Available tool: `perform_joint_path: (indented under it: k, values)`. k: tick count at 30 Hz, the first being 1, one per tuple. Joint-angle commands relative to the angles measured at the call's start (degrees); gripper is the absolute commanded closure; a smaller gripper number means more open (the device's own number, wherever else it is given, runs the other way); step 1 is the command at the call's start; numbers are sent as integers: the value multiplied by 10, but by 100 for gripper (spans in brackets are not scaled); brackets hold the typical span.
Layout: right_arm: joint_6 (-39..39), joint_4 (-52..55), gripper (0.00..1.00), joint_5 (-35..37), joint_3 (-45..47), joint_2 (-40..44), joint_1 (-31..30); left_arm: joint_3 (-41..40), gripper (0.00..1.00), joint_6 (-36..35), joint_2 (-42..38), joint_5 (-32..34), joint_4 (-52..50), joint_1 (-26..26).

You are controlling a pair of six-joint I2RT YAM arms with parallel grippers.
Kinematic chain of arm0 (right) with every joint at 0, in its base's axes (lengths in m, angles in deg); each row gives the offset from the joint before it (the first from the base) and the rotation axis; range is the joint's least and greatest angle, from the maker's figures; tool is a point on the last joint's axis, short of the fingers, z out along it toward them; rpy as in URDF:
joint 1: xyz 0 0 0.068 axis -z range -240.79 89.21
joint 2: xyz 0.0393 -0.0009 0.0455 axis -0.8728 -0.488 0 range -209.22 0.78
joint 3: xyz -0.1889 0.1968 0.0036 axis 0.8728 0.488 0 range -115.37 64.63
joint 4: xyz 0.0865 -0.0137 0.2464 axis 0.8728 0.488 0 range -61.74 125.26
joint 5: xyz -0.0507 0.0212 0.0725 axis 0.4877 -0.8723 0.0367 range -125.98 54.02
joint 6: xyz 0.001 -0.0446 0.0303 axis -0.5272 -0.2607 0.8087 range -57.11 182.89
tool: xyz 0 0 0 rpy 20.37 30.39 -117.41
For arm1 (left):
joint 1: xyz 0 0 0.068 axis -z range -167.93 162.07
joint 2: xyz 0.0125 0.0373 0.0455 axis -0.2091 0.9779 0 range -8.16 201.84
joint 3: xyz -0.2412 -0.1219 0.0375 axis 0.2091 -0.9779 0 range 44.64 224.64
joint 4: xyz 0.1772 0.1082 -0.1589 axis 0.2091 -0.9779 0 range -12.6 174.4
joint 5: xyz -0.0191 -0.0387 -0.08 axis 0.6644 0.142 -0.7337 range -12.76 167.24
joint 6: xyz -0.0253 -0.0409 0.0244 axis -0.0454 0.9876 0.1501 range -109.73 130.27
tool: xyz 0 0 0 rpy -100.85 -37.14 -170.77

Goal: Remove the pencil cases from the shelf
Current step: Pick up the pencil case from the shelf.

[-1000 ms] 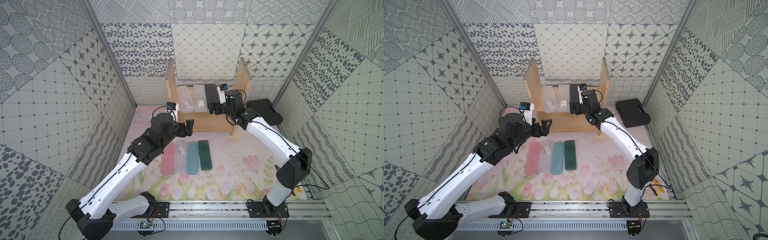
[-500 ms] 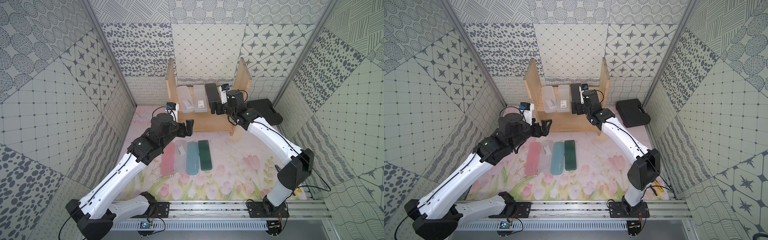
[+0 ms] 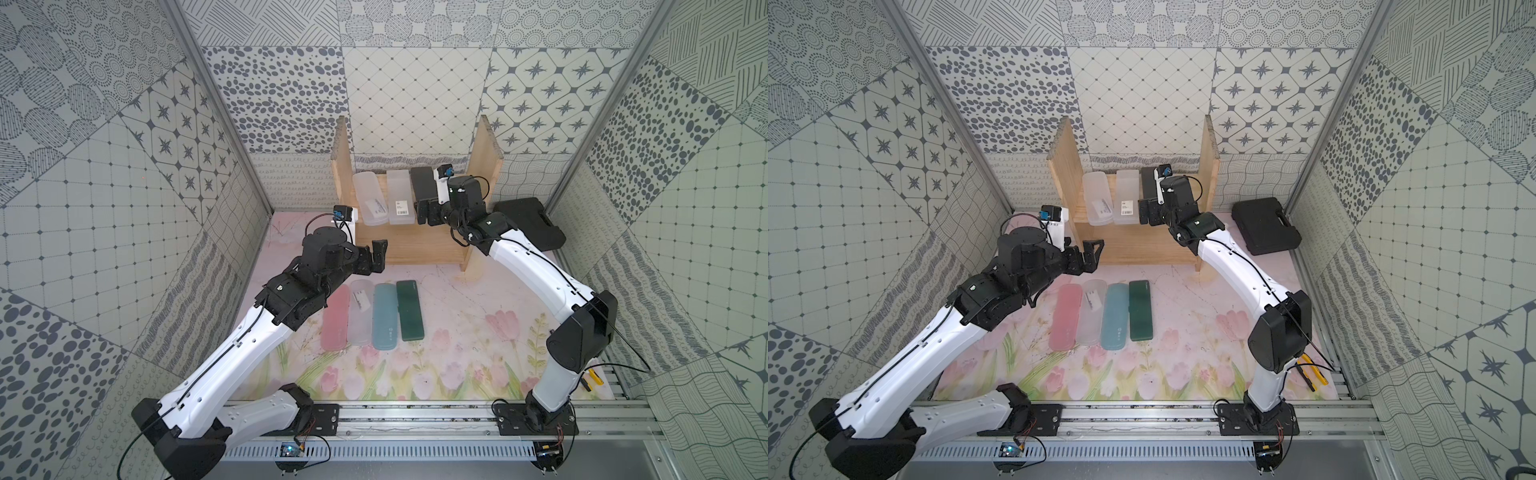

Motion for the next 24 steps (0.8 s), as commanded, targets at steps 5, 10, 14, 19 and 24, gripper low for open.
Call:
perform_joint_path:
  k: [5, 10, 14, 19, 24]
  values:
    - [1, 5, 2, 38, -18, -12, 0, 0, 1, -6, -6, 5, 35, -1]
    - [-5, 9, 3, 40, -26, -25, 0, -1, 1, -6, -6, 3, 35, -2]
    - [-8, 13, 6, 48, -44, -44, 0, -1, 1, -6, -7, 3, 35, -1]
    - [-9, 13, 10, 55, -54, -59, 0, -8, 1, -4, -12, 2, 36, -1]
    - [-9, 13, 19, 66, -47, -50, 0, -27, 1, 4, -26, -5, 37, -1]
